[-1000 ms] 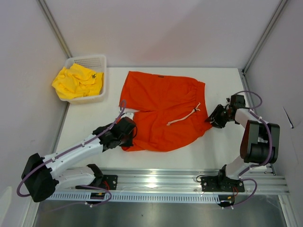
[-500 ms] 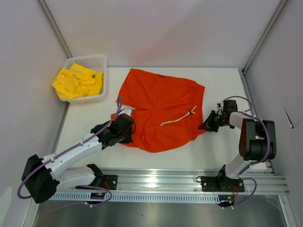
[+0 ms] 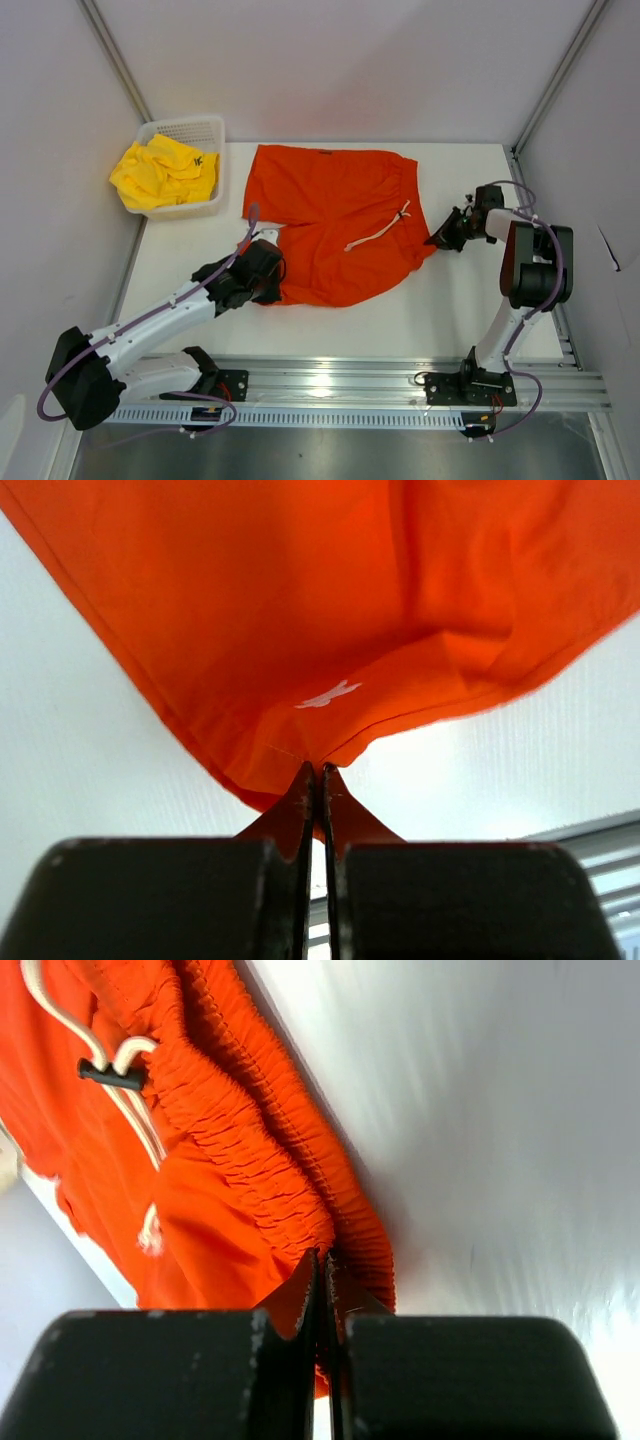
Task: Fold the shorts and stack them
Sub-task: Fold the shorts
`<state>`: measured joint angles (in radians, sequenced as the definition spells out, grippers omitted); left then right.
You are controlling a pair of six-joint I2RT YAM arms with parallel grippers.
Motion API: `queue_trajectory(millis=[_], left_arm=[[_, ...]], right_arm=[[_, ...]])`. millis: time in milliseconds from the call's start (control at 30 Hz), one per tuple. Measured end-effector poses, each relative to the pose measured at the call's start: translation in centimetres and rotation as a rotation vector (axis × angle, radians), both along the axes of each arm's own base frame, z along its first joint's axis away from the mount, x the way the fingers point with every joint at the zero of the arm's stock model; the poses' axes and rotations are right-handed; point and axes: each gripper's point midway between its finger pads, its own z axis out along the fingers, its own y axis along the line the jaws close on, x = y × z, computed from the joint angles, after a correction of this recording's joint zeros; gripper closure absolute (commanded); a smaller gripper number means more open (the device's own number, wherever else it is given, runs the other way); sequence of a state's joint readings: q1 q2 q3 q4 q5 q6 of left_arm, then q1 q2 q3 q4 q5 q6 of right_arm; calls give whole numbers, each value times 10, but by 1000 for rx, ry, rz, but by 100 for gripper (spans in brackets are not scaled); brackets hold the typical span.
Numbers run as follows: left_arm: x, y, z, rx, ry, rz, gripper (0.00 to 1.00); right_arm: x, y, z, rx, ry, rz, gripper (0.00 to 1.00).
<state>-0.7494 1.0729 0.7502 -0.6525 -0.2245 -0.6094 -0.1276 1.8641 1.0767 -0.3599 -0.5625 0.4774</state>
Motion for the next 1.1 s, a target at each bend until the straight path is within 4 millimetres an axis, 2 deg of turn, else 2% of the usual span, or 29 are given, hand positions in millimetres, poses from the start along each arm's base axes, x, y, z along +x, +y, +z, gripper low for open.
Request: queue_trajectory(millis=[67,133,167,200,333,400,467,633,733,833,1100], left_arm=[[0,-3,-1,-15,3,-10,100],[-1,-7,-1,-30,4,-25,100],[-1,-9,-2,-41,5,-32,100],[-2,-11,-2,-48,9,-37,100],[-4,-16,-6,-69,15,-53,100],[-6,-18,-7,-73,16,-62,100],[-8,-20,-9,-74,17,-74,100],[-19,-31,-10,-79,18,-130,100],[-25,-36,-13,-81,23,-149,100],[-30,-40,-13,-83,24,-163,100],[-38,-46,-7,-103,8,-178,100]], right_arm=[[24,-6,6,-13,-25,-19,100],[45,-11,12,-24,-50,-39,78],[54,-13,16,-30,-64,-47,56],[62,-15,21,-38,-79,-57,49],[67,-20,31,-63,-106,-78,38],[61,-24,35,-75,-115,-94,36],[49,-27,39,-94,-115,-115,30],[23,-36,58,-172,-157,-167,30],[14,-34,62,-191,-182,-172,31],[9,-29,52,-192,-167,-169,33],[-8,-15,12,-172,-100,-210,47]])
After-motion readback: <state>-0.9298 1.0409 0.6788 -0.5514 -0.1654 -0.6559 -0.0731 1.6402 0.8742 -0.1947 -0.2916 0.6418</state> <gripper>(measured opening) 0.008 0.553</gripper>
